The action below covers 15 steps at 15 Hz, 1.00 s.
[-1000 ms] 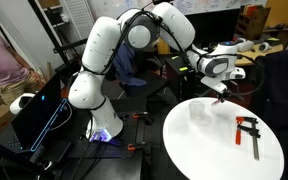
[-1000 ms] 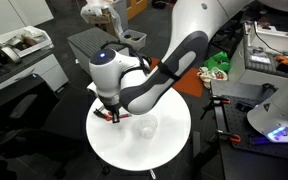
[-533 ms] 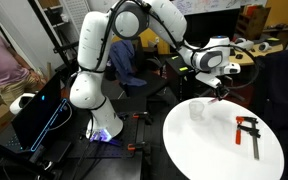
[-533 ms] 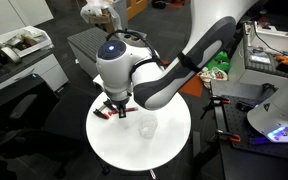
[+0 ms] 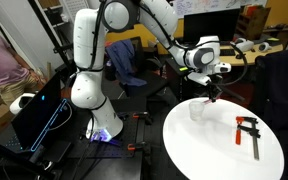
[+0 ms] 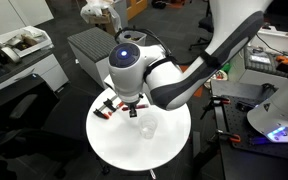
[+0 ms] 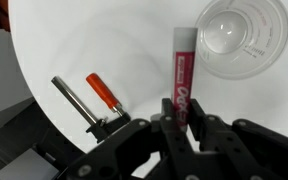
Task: Put the marker inside the cup
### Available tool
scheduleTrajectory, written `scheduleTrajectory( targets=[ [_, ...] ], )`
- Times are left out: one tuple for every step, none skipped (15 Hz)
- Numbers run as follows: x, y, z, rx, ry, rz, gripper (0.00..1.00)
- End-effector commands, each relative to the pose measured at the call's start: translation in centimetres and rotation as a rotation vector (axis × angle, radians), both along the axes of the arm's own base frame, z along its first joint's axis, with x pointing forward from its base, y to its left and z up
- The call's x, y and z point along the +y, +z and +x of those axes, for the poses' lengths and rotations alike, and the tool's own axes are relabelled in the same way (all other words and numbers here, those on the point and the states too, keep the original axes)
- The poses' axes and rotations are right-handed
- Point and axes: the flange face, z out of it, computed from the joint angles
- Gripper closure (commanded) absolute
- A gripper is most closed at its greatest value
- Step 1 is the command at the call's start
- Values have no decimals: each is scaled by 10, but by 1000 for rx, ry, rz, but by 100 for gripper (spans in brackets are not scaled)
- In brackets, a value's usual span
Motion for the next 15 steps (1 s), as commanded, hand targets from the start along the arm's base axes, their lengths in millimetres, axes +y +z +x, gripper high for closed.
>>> scheduleTrajectory(
  targets=[
    [4,12,-24,17,-22,-59,95],
    [6,13,-27,23,-29,-73,95],
    [8,15,-31,30,-31,-86,95],
    [11,18,-37,43,-33,-104,95],
    [14,20,-41,56,-40,-118,95],
    [17,24,-47,77,-42,-134,95],
    [19,26,-52,98,-47,-146,95],
    [22,28,-56,123,-47,-160,95],
    [25,31,-60,145,-45,-173,95],
    [28,33,-63,167,-40,-187,95],
    [31,35,-66,191,-32,-195,95],
    [34,37,-68,210,-27,-203,95],
    [36,38,-70,231,-20,-212,95],
    [37,37,-70,253,-12,-222,95],
    [38,35,-70,274,-4,-235,95]
  ],
)
